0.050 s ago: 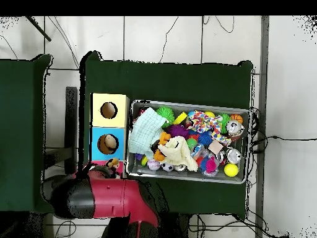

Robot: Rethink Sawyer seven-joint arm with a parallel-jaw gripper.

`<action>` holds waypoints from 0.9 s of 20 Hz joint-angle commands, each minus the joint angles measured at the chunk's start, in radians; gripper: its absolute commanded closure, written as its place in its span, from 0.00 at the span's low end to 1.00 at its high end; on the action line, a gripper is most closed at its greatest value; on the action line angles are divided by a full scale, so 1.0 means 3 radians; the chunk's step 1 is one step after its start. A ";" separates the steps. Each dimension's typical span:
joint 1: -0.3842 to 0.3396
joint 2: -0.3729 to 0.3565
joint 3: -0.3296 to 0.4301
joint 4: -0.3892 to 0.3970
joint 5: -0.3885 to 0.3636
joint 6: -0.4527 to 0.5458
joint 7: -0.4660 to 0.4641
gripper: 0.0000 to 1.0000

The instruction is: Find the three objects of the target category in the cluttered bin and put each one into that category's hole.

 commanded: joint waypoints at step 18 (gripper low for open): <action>0.0493 0.0397 -0.0006 0.1003 0.0703 -0.1075 0.1063 1.00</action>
